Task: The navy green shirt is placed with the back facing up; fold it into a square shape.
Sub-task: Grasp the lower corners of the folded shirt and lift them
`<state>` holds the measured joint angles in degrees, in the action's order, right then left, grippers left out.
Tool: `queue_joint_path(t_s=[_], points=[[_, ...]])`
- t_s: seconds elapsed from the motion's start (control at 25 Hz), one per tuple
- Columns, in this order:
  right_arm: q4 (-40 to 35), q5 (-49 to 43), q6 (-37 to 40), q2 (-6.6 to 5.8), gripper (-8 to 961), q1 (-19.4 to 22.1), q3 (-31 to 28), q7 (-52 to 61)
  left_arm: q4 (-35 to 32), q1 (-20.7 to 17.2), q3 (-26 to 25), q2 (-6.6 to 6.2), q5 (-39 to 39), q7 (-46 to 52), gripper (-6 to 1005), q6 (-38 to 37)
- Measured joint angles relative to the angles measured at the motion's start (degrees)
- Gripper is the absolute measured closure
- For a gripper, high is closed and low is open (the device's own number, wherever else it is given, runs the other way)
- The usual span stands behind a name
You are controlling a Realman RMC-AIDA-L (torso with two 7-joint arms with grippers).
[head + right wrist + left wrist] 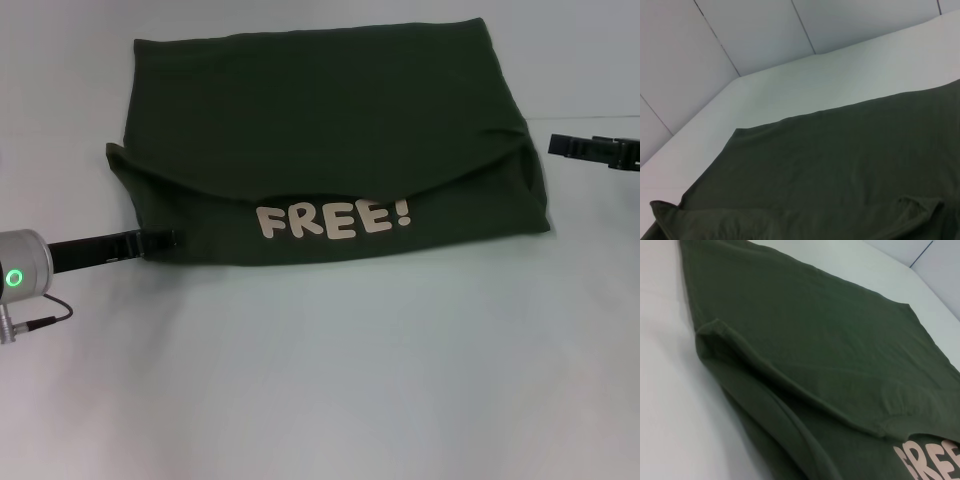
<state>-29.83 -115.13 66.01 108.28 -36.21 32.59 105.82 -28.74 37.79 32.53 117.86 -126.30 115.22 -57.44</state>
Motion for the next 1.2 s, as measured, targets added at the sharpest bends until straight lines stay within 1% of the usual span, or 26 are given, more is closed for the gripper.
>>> queue_joint_path(t_s=[0.24, 0.44, 0.68, 0.92, 1.12, 1.2], points=[[0.1, 0.0, 0.1, -0.01, 61, 0.0, 0.0, 0.0, 0.1, 0.0, 0.5, 0.08, 0.0, 0.0, 452, 0.7], [0.1, 0.0, 0.1, 0.01, 65, -0.1, 0.0, 0.0, 0.7, 0.0, 0.5, 0.09, 0.0, 0.1, 723, 2.0], [0.0, 0.0, 0.1, 0.05, 70, -0.1, 0.0, 0.3, 0.8, 0.2, 0.6, 0.09, 0.0, 0.1, 773, 1.9], [-0.2, 0.0, -0.2, 0.19, 75, -0.2, 0.1, 0.5, 0.9, 1.2, 2.4, -0.1, -3.2, 5.6, 781, 3.7], [-0.4, 0.0, -0.2, 0.35, 79, -0.3, 0.2, 0.6, 1.0, 1.5, 3.2, -0.15, -3.7, 6.0, 787, 3.5], [-0.4, 0.0, -0.2, 0.36, 81, -0.3, 0.2, 0.7, 1.0, 1.5, 3.1, -0.18, -3.7, 6.1, 949, 3.5]])
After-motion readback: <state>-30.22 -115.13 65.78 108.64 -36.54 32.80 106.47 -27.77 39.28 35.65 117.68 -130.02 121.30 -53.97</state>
